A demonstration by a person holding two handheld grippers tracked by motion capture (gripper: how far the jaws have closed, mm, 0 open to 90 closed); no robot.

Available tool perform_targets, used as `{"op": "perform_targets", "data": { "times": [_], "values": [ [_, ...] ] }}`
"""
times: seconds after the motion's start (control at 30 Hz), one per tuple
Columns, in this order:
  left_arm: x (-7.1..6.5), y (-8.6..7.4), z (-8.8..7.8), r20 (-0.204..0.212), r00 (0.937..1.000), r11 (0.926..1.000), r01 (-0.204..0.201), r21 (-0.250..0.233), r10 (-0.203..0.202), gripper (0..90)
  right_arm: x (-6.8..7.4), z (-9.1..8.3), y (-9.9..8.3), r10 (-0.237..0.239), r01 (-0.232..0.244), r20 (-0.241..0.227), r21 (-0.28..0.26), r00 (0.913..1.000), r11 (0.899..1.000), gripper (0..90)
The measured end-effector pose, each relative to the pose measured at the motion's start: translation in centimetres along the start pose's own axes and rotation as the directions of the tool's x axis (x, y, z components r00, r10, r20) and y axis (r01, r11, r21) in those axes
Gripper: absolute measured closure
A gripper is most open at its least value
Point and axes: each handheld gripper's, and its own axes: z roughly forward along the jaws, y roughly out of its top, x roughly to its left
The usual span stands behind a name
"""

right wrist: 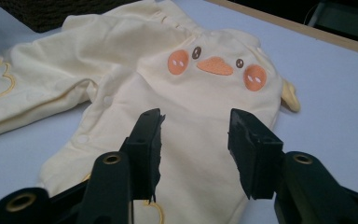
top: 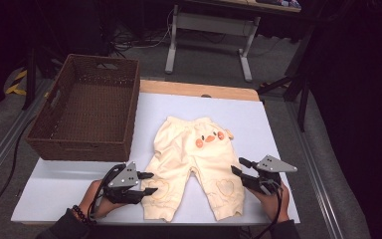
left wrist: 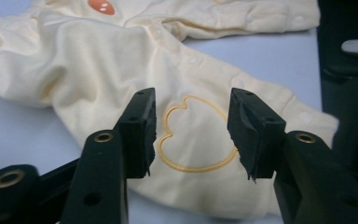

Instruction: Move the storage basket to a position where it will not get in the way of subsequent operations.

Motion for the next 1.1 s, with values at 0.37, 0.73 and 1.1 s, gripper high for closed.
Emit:
{"op": "perform_targets", "data": {
  "times": [0.37, 0.73, 1.1],
  "values": [
    [1.4, -2.0, -1.4, -0.061, 0.9957, 0.9969, 0.068, -0.040, -0.070, 28.3, 1.1, 0.1, 0.2, -0.014, 0.015, 0.012, -0.045, 0.9998, 0.999, 26.3],
    [1.3, -3.7, -3.1, -0.159, 0.9761, 0.9858, 0.132, -0.103, -0.148, 10.0, 2.5, 0.5, 0.3, -0.018, 0.020, 0.023, -0.086, 0.9996, 0.996, 8.1],
    [1.1, -3.9, -3.2, -0.156, 0.9749, 0.9843, 0.145, -0.101, -0.159, 6.9, 2.8, 0.5, 0.2, -0.034, 0.037, 0.037, -0.092, 0.9988, 0.995, 8.8]
  ]
}}
